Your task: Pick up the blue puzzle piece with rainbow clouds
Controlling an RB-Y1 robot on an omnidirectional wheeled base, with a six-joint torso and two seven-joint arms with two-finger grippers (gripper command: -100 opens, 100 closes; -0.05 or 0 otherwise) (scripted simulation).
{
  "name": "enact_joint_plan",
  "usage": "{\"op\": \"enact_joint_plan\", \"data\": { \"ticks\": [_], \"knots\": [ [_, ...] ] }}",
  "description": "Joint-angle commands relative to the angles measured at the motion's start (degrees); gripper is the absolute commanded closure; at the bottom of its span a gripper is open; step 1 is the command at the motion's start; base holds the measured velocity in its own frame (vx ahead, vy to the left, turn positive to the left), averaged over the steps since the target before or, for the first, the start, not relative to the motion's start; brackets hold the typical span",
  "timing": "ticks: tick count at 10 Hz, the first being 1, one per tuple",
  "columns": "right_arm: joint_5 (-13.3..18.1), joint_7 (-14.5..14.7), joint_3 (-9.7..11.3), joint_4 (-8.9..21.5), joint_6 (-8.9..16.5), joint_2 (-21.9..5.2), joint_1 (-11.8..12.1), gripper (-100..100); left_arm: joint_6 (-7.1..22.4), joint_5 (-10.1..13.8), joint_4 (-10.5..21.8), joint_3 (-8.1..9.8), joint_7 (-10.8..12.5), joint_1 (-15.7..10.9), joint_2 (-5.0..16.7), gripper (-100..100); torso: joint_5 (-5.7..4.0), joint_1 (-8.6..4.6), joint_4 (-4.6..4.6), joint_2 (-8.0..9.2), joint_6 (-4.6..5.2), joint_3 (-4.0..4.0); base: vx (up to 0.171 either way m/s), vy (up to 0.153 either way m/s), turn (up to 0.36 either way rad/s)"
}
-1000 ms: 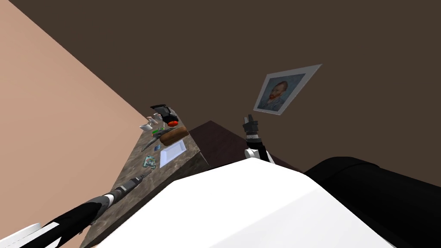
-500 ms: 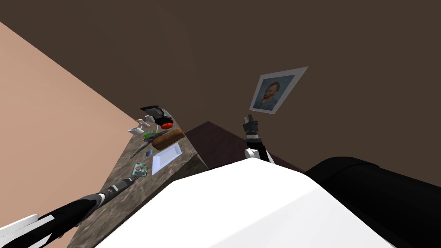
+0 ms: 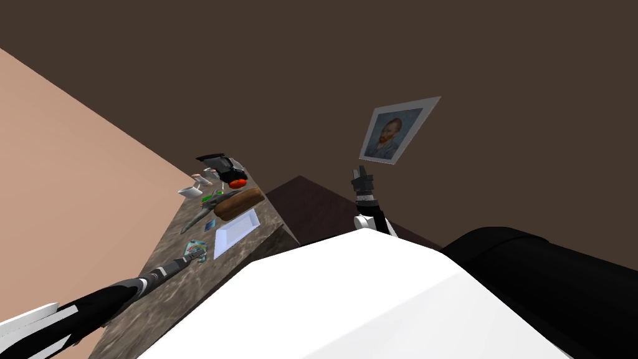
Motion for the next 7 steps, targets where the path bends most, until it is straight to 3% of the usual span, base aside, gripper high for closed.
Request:
{"op": "enact_joint_plan", "data": {
  "ticks": [1, 3, 5, 6, 7],
  "knots": [
    [0.0, 0.0, 0.0, 0.0, 0.0, 0.0, 0.0, 0, -0.31, 0.58, 1.43, -0.75, 0.3, -0.23, -0.69, -100, 0.0, 0.0, 0.0, 0.0, 0.0, 0.0, -0.049, -0.002, -0.219],
    [0.0, 0.0, 0.0, 0.0, 0.0, 0.0, -0.01, 0, -0.62, 1.17, 2.86, -1.49, 0.61, -0.45, -1.37, -100, 0.01, 0.03, 0.04, 0.18, 0.0, 0.1, -0.053, 0.006, -0.202],
    [0.0, 0.0, 0.01, 0.0, 0.0, 0.0, -0.02, 0, -1.24, 2.34, 5.73, -2.99, 1.21, -0.91, -2.74, -100, 0.01, 0.02, 0.06, 0.31, 0.06, 0.17, -0.119, -0.004, -0.379],
    [0.0, 0.0, 0.01, 0.0, 0.0, 0.0, -0.02, 0, -1.24, 2.34, 5.73, -2.99, 1.21, -0.91, -2.74, -100, 0.01, 0.02, 0.1, 0.47, 0.03, 0.27, -0.1, 0.002, -0.067],
    [0.0, 0.0, 0.0, 0.0, 0.0, 0.0, -0.01, 0, -1.86, 3.5, 8.59, -4.48, 1.82, -1.36, -4.12, -100, 0.01, 0.04, 0.11, 0.43, -0.06, 0.26, -0.102, 0.0, -0.301]
  ]
}}
